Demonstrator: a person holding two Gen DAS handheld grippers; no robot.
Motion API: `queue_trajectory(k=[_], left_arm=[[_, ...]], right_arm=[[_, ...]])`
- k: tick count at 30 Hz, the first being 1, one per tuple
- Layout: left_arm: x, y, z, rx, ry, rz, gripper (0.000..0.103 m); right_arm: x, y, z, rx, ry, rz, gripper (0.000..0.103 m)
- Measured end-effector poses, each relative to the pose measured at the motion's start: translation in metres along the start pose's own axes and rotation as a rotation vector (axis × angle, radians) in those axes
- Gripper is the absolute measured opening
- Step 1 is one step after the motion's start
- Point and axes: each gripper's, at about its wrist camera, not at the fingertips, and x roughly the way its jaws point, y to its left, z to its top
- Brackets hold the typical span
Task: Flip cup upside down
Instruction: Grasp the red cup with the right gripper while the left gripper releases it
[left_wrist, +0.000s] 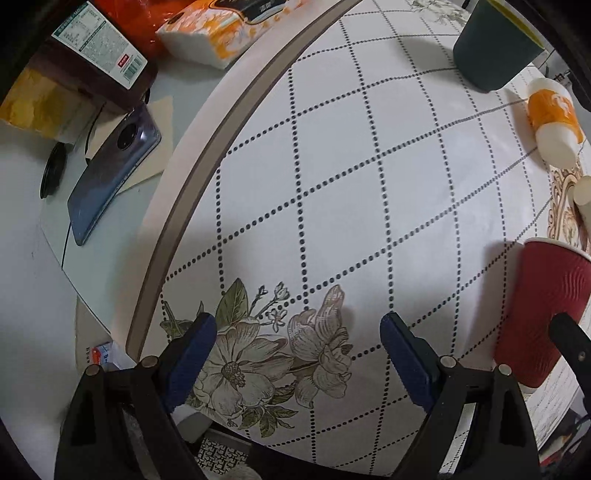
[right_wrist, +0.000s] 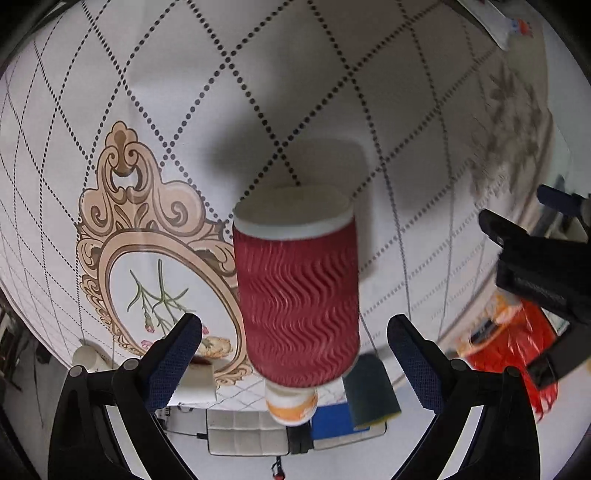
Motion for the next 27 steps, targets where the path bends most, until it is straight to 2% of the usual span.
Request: queue_trajectory(k=[11, 14, 15, 16, 18, 27], left_arm=[[0.011, 0.014, 0.004, -0.004, 0.007, 0.023, 0.091], [0.008, 0.010, 0.008, -0.001, 0.005, 0.023, 0.091], [0.007, 0.008, 0.009, -0.026, 0.015, 0.068, 0.091], [0.007, 0.008, 0.010, -0.023, 0.014, 0.068, 0.091], [0.004, 0.002, 0.013, -0.021, 0.012, 0.066, 0.091], [-0.003, -0.017, 0.017, -0.001, 0.006, 0.071, 0.091]], right_arm=[[0.025, 0.010, 0.009, -0.045, -0.033, 0.014, 0.097], [0.029, 0.007, 0.014, -0.050, -0.032, 0.009, 0.092], [0.031, 0.007, 0.015, -0.050, -0.028, 0.007, 0.090], [0.033, 0.006, 0.015, -0.049, -0.025, 0.008, 0.087], [0.039, 0.003, 0.016, -0.035, -0.019, 0.013, 0.081], [0.048, -0.001, 0.014, 0.043, -0.031, 0.040, 0.079]])
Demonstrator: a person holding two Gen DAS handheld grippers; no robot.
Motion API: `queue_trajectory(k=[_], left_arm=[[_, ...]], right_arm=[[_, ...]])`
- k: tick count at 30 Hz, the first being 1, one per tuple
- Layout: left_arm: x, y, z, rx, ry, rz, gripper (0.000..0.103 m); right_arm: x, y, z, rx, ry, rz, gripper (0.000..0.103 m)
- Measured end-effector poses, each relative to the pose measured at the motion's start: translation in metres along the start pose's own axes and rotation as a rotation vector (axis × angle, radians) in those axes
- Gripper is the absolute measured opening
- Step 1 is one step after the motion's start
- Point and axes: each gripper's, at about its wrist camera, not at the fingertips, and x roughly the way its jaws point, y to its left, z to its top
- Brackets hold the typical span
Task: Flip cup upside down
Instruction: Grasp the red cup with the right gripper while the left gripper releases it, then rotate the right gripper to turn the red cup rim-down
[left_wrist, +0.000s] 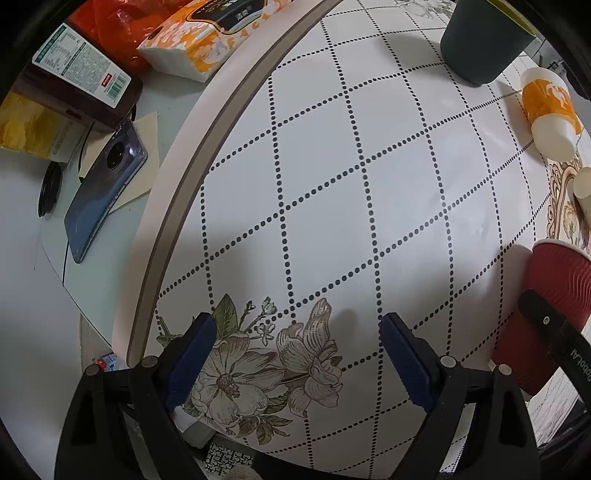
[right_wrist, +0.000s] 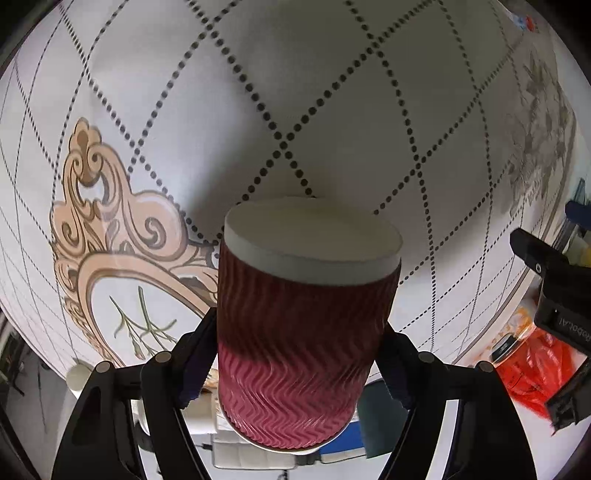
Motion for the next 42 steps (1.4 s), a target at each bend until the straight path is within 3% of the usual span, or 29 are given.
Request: queue_trajectory(k=[7, 19, 33, 42], left_arm=[[-0.006, -0.010, 0.003, 0.017, -0.010, -0.005, 0.091], [-0.025, -0.046, 0.011, 0.109, -0.045, -0.009, 0.091], [-0.041, -0.113, 0.015, 0.254, -0.066, -0.040, 0.091], [-0.045, -0.149, 0.020, 0.304, -0.056, -0.061, 0.091]], right_arm=[[-0.002, -0.017, -0.007, 0.159, 0.001, 0.040, 0.078], [0.001, -0.038, -0.049, 0.662, 0.021, 0.286, 0.078], [0.019, -0.002, -0.097, 1.411, 0.000, 0.732, 0.078], [0.025, 0.026, -0.115, 1.804, -0.081, 1.032, 0.078]])
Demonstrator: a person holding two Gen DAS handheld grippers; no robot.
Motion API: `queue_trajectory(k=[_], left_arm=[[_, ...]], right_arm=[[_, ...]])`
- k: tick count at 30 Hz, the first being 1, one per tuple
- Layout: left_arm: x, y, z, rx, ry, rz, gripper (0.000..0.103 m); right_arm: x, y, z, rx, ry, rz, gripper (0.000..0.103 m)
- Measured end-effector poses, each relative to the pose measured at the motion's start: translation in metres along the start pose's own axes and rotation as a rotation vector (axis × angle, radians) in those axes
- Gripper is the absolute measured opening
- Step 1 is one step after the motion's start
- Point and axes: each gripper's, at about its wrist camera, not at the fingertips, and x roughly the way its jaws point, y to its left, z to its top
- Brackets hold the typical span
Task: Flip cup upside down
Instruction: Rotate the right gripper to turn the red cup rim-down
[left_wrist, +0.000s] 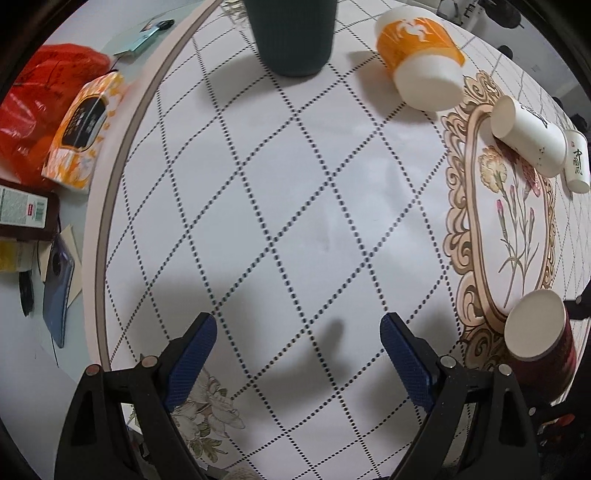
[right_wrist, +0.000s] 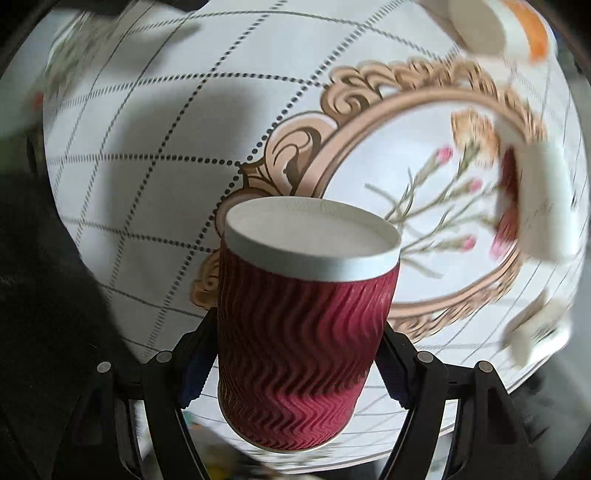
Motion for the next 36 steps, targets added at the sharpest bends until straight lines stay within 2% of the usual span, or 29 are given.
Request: queue_trajectory(k=[9, 17, 25, 26, 28, 29, 36], left_arm=[[0.006, -0.016, 0.002, 0.019, 0.006, -0.010, 0.091], [0.021, -0.010, 0.016, 0.022, 0.011, -0.013, 0.091], [0.026, -0.018, 0.011, 0.035, 0.011, -0.025, 0.091], [0.026, -0.018, 0.011, 0.035, 0.011, -0.026, 0.091], [0.025, -0.016, 0.009, 0.034, 0.010, -0.029, 0.091], [0.025, -0.015, 0.008, 0.033, 0.009, -0.029, 0.091], [0.024, -0.012, 0.003, 0.036, 0.008, -0.032, 0.091]], right_arm=[[0.010, -0.050, -0.006, 0.282, 0.031, 0.164, 0.079], [0.015, -0.056, -0.004, 0.451, 0.063, 0.303, 0.079], [0.023, -0.061, 0.003, 0.520, 0.104, 0.344, 0.080], [0.026, -0.065, 0.002, 0.526, 0.104, 0.348, 0.080], [0.025, -0.073, 0.004, 0.538, 0.096, 0.353, 0.090], [0.023, -0.077, 0.005, 0.547, 0.089, 0.355, 0.091], [0.004, -0.094, 0.015, 0.564, 0.064, 0.323, 0.092]])
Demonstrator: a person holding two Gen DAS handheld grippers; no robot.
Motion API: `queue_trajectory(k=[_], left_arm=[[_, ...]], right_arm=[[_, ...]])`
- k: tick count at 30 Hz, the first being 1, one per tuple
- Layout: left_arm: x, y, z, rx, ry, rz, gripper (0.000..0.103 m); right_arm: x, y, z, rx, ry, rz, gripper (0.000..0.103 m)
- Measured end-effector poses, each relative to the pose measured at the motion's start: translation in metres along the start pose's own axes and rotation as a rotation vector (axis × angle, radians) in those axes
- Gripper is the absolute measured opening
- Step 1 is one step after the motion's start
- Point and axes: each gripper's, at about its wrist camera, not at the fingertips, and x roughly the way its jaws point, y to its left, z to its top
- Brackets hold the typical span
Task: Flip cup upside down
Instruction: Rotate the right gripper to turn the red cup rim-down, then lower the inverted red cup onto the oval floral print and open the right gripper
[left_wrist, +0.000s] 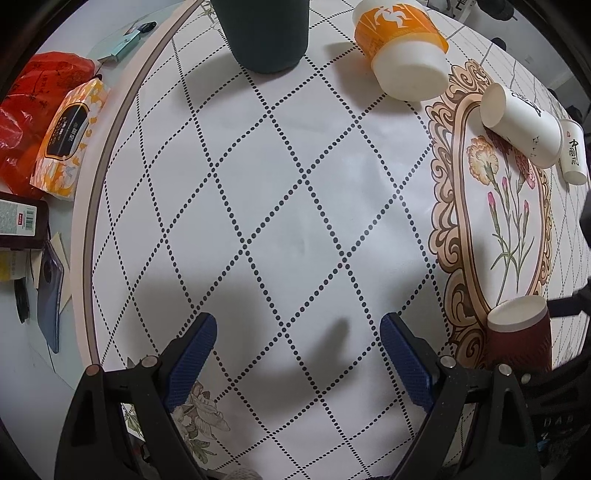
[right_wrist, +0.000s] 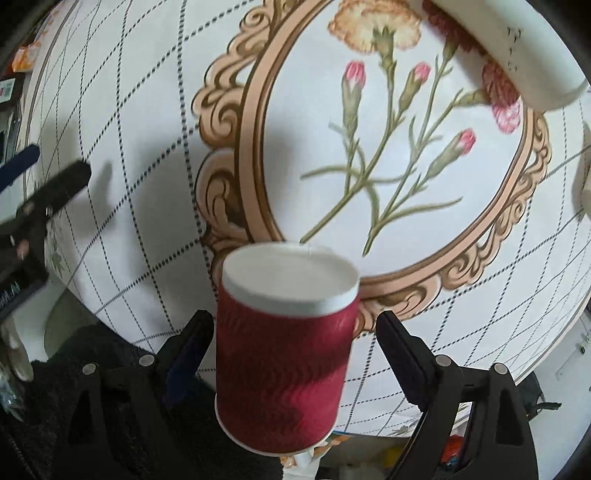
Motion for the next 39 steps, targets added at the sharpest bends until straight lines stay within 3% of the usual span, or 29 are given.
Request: queue_trajectory(k=[5, 7, 15, 16, 17, 22, 28, 32, 39], left_arm=[[0.001, 0.002, -0.002, 0.000, 0.007, -0.004, 0.091], [0.002, 0.003, -0.003, -0.003, 0.008, -0.004, 0.091], [-0.002, 0.005, -0.007, -0.004, 0.000, -0.007, 0.091], [-0.003, 0.006, -0.006, -0.004, -0.002, -0.007, 0.091], [-0.005, 0.005, -0.005, 0.040, -0.046, -0.076, 0.091], [-0.014, 0.004, -0.002, 0.049, -0.064, -0.092, 0.091], [-0.022, 0.007, 0.004, 0.045, -0.074, -0.110, 0.091], [-0.026, 0.006, 0.008, 0.047, -0.075, -0.102, 0.091], [-0.032, 0.003, 0.004, 0.080, -0.082, -0.088, 0.091]], right_arm=[[-0.007, -0.004, 0.011, 0.020, -0.007, -0.010, 0.088], [-0.007, -0.002, 0.012, 0.016, -0.012, -0.005, 0.072], [-0.013, 0.015, -0.002, 0.007, -0.089, 0.005, 0.071], [-0.020, 0.015, -0.005, 0.010, -0.116, 0.007, 0.071], [-0.026, 0.013, -0.009, 0.018, -0.144, 0.010, 0.071], [-0.061, 0.004, -0.027, 0.075, -0.321, 0.007, 0.071], [-0.095, -0.010, -0.056, 0.192, -0.684, -0.114, 0.071], [-0.095, -0.022, -0.069, 0.308, -0.862, -0.093, 0.071], [-0.075, -0.024, -0.093, 0.356, -1.024, -0.094, 0.071]])
